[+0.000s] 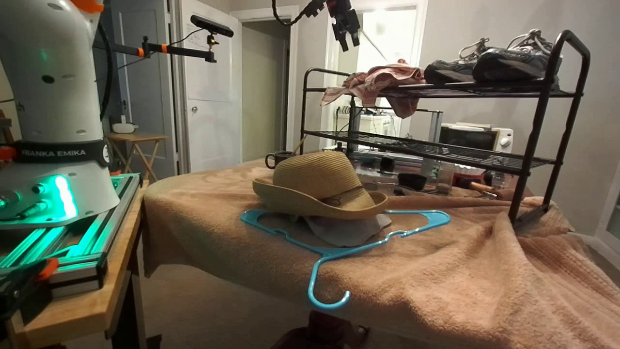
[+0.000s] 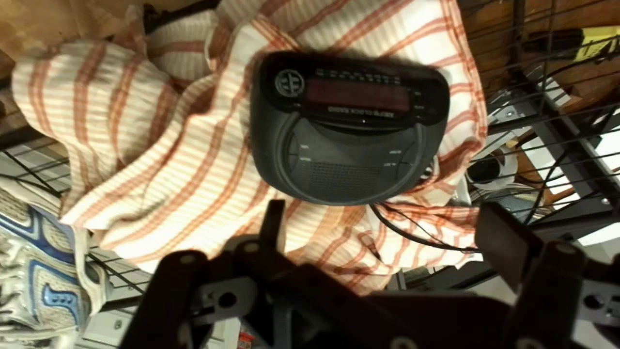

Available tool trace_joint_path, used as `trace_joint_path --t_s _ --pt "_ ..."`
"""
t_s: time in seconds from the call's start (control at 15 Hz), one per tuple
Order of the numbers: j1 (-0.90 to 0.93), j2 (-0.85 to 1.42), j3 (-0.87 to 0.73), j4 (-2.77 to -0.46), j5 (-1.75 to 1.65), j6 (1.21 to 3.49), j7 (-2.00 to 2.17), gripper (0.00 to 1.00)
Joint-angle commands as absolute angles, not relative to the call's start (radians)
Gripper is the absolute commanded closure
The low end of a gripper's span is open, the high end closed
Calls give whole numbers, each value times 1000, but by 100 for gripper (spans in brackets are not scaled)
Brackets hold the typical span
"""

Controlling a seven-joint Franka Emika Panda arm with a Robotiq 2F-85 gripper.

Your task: Push the alarm clock slightly to the left

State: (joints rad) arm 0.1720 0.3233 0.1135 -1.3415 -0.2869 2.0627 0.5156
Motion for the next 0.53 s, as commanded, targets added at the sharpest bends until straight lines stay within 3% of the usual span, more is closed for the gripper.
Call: trace_joint_path --t_s 0.0,0.47 --pt "220 498 71 -1100 -302 2022 445 0" --pt "241 688 -2 -862 -276 1997 395 0"
